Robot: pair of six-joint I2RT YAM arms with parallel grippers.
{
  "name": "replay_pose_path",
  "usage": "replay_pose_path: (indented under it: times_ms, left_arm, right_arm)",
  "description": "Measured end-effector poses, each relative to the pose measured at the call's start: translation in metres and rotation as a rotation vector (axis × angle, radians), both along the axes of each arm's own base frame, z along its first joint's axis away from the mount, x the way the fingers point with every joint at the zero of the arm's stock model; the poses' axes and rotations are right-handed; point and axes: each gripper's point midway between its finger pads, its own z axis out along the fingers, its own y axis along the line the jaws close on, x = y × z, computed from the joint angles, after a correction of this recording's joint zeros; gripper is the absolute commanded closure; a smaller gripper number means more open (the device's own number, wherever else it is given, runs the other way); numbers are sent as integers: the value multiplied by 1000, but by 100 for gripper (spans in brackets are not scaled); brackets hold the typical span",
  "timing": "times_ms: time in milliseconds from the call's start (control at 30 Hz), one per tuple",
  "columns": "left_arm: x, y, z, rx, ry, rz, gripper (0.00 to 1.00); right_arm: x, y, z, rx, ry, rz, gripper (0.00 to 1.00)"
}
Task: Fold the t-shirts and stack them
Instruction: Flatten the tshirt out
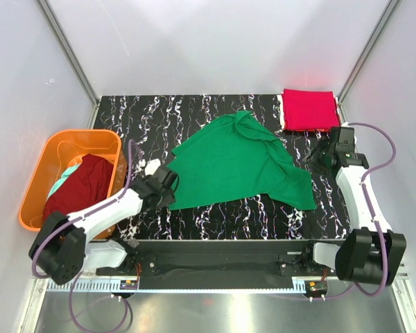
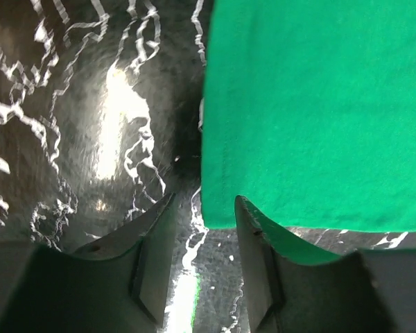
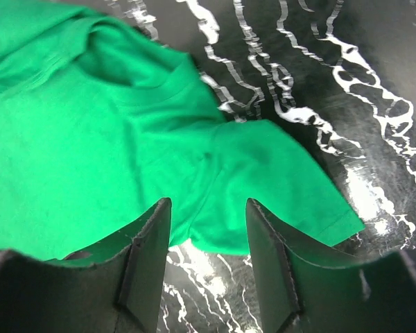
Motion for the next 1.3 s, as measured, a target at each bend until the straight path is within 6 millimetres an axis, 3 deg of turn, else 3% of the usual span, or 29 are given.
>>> replay_pose_path:
  times_ms: [67,367,633,733,833,867,933,1133,1300]
  left_arm:
    - [-1,0,0,-33,-17,43,57]
    - [-13,-7,-22,-95,36,132,54]
    - [-16,-22,-25,-133,35,152,53]
    - [-12,-26,-25,-143,27,168,58]
    - [-7,-27,-26,-143,19,189,75]
    - [-6,-27,-26,-142,16,196,88]
    - [-5,-27,-27,-143,11,205,100]
    - [-13,-11,-18,-97,-2,220,100]
    - [-15,16,22,-66,-111,248,100]
  right_arm:
    - [-2,6,6,-7,-17,26,45]
    - [-9,16,-5,-2,26,64,45]
    - [-12,19,-10,12,37,78,45]
    - [-11,19,-10,12,37,78,45]
    - [-12,19,-10,13,38,79,45]
    - [-12,19,-10,13,38,79,45]
    - [-12,20,-10,13,40,79,45]
    - [-11,30,-26,50,85,116,49]
    - [-19,62,-60,91,202,219,50]
